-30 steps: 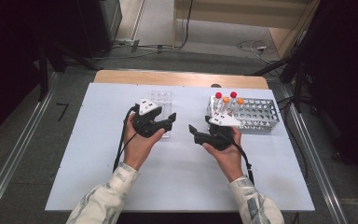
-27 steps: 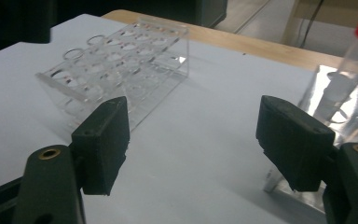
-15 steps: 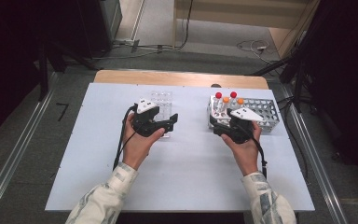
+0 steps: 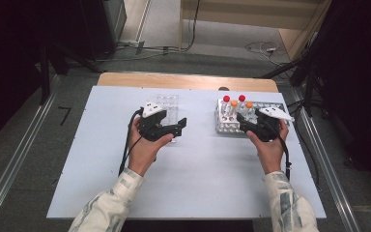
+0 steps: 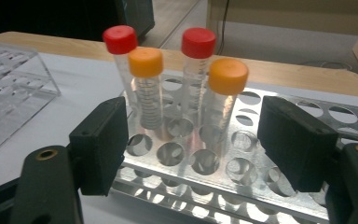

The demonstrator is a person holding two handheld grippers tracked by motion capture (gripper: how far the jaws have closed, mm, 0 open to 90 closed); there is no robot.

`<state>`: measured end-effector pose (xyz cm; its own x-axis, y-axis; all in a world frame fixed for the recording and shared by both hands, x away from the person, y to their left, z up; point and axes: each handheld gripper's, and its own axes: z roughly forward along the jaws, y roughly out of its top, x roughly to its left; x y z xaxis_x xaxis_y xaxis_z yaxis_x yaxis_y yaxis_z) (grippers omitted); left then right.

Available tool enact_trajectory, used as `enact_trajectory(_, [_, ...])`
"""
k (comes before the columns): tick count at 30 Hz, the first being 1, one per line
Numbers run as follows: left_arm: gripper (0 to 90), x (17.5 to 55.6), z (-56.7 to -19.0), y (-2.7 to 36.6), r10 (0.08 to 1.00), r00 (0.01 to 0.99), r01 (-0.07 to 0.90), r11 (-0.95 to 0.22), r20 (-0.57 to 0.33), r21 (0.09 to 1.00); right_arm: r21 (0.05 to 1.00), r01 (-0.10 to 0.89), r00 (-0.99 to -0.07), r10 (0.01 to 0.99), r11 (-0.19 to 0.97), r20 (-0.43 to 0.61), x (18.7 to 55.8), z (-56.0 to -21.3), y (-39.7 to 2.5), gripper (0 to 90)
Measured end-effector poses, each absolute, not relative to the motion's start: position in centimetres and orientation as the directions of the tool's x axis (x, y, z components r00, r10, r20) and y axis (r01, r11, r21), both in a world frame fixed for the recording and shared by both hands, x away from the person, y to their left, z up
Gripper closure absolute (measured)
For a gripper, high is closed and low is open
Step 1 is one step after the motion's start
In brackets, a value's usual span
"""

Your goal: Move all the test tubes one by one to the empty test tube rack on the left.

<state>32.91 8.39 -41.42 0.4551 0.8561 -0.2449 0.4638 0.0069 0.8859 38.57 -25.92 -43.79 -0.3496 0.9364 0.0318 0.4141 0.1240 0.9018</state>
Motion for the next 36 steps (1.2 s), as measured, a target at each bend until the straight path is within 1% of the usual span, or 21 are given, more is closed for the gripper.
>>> enact_trajectory(6, [21.0,32.9,-41.4,8.5,0.856,0.457,0.464,0.005,-0.244,0.886,0.898,0.433,-0.324,0.943,0.08,0.072,39.6,-44.6,-26.3,15.5])
enact_trajectory(9, [21.1,33.0,-41.4,8.6,0.857,0.454,0.466,0.004,-0.243,0.885,0.899,0.432,-0.32,0.945,0.076,0.074,39.9,-44.8,-26.2,16.6])
enact_trajectory(11, [21.2,33.0,-41.4,8.6,0.859,0.453,0.467,0.001,-0.24,0.885,0.897,0.43,-0.315,0.948,0.101,0.045,40.0,-45.0,-26.1,20.6])
enact_trajectory(14, [21.3,33.0,-41.5,8.5,0.859,0.453,0.466,0.0,-0.239,0.885,0.896,0.433,-0.311,0.949,0.103,0.042,40.2,-45.2,-26.0,25.4])
enact_trajectory(18, [21.4,33.0,-41.5,8.5,0.858,0.454,0.467,-0.001,-0.239,0.884,0.896,0.432,-0.307,0.951,0.104,0.038,40.4,-45.3,-26.1,36.1])
enact_trajectory(26, [22.3,33.1,-41.6,8.5,0.86,0.456,0.466,-0.012,-0.228,0.885,0.904,0.41,-0.321,0.947,0.119,0.021,40.6,-45.4,-26.1,53.5])
enact_trajectory(36, [22.1,33.0,-41.5,8.6,0.86,0.456,0.466,-0.013,-0.228,0.885,0.894,0.428,-0.331,0.943,0.134,0.017,40.9,-45.8,-26.0,67.4])
